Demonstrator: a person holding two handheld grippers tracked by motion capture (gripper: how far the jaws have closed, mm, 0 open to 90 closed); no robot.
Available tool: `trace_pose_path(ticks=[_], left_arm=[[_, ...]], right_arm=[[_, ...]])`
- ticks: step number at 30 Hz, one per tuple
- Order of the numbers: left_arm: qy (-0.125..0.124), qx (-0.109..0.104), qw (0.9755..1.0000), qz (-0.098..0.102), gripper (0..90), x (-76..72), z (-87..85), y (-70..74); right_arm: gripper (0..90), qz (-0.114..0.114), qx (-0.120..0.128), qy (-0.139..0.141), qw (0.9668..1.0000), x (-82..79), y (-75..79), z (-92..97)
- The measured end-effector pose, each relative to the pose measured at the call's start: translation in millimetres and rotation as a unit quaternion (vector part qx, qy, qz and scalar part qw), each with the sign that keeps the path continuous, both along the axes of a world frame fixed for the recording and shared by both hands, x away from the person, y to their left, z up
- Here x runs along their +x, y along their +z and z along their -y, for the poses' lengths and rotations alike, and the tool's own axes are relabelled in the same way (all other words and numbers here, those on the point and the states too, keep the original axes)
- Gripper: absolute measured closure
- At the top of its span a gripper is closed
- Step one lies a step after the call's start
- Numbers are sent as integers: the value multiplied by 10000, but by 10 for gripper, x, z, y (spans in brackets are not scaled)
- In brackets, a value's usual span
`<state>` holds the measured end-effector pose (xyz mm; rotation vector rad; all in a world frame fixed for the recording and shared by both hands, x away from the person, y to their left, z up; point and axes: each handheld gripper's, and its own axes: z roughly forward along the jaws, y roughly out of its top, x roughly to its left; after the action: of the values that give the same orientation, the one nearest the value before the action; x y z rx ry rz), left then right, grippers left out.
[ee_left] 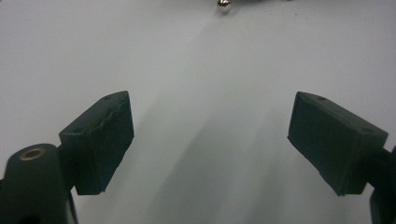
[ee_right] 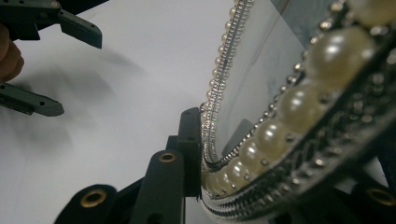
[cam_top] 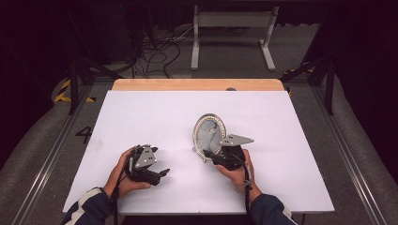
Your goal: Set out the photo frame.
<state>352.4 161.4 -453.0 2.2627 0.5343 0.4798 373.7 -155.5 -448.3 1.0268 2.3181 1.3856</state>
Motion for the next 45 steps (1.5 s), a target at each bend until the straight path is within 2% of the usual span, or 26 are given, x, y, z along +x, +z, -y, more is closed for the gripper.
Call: trace_pose_path(ticks=[3, 7, 10, 14, 19, 20, 22, 24, 29, 32, 39, 43, 45], left_arm=[[-65, -13, 10000, -22, 146, -2, 8, -4], [-127, -21, 9999, -34, 141, -7, 15, -5], [-129, -15, 9999, -41, 139, -6, 21, -9], [-136, -137, 9998, -51, 124, -5, 8, 3], [-91, -251, 9996, -79, 124, 2, -2, 5], [-104, -271, 9995, -84, 124, -1, 2, 7], [-116, -343, 9993, -102, 123, -2, 14, 12], [-132, -400, 9990, -125, 123, 0, 33, 10], [-163, -370, 9991, -147, 122, -2, 52, 4], [-157, -433, 9988, -142, 123, 10, 62, 17], [-212, -390, 9990, -69, 125, 96, 174, 39], [-213, -653, 9976, -95, 134, 227, 261, 83], [-239, -749, 9969, -101, 133, 284, 325, 105]], right_arm=[[636, 157, -124, -46, 9998, -39, 40, 9], [607, 331, -85, -164, 9993, -89, 101, 71], [603, 358, -31, -192, 9992, -102, 104, 73], [571, 346, 18, -208, 9992, -109, 63, 32], [599, 335, 45, -243, 9991, -108, 34, -9], [619, 357, 59, -259, 9990, -104, 28, -19], [715, 351, 69, -280, 9990, -102, 21, -27], [757, 357, 39, -310, 9989, -98, 19, -20], [765, 236, 120, -174, 9995, -72, 25, 13], [779, 68, 264, 16, 9996, -35, 30, 68], [786, -55, 262, 214, 9994, -21, 48, 115], [776, -37, 189, 216, 9996, -27, 53, 126], [744, 77, 40, 196, 9998, -48, 70, 111]])
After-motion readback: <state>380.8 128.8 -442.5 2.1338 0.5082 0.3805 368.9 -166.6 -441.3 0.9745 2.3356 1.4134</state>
